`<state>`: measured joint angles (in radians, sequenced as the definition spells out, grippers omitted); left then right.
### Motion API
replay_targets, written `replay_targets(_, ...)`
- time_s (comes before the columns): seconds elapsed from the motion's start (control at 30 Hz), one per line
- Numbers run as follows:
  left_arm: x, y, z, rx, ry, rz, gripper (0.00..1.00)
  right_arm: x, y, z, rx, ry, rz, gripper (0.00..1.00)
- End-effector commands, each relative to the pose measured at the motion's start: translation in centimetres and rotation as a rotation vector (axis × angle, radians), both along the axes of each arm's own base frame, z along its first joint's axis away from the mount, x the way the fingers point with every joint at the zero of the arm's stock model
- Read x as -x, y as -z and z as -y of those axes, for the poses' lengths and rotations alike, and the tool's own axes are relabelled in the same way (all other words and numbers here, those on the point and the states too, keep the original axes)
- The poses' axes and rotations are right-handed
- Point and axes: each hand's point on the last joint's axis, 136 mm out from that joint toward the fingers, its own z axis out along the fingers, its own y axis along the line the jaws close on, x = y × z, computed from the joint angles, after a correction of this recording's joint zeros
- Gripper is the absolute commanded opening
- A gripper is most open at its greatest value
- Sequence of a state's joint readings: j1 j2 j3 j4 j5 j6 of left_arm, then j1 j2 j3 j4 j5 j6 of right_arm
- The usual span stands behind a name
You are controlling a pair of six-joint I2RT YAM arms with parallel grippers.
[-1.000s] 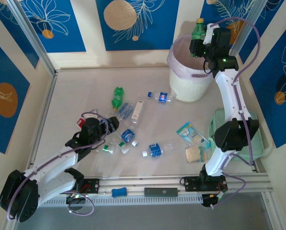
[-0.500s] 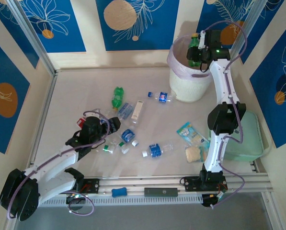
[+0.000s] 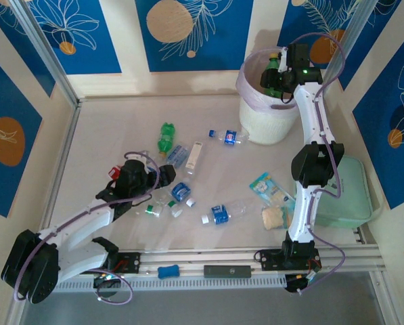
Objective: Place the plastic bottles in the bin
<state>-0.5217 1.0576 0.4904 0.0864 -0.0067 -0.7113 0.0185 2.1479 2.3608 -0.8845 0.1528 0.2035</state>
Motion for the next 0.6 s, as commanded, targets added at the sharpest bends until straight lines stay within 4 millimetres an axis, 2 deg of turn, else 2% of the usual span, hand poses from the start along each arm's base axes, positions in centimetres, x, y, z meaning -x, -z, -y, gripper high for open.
replay_targets(0.0, -0.3, -1.0, 0.3, 0.000, 0.023, 0.012, 1.00, 0.0, -2.6, -0.4, -0.017, -0.008, 0.055, 0.76)
replay_targets(0.1, -0.3, -1.1, 0.1, -0.015, 0.021, 0.013, 1.00, 0.5, -4.7, -0.7, 0.002, -0.008, 0.103, 0.82)
replay_targets(0.3, -0.4, -1.5, -0.7, -0.054, -0.006, 0.014, 1.00, 2.5, -9.5, -2.4, 0.061, -0.025, 0.233, 0.88)
replay_targets(0.47, -0.8, -2.0, -0.5, -0.084, 0.015, 0.023, 1.00, 5.6, -12.9, -5.0, 0.068, -0.082, 0.352, 0.94)
replay_targets(0.57, -1.1, -2.2, 0.3, -0.103, 0.062, 0.018, 1.00, 8.2, -13.3, -7.1, 0.042, -0.139, 0.387, 1.00)
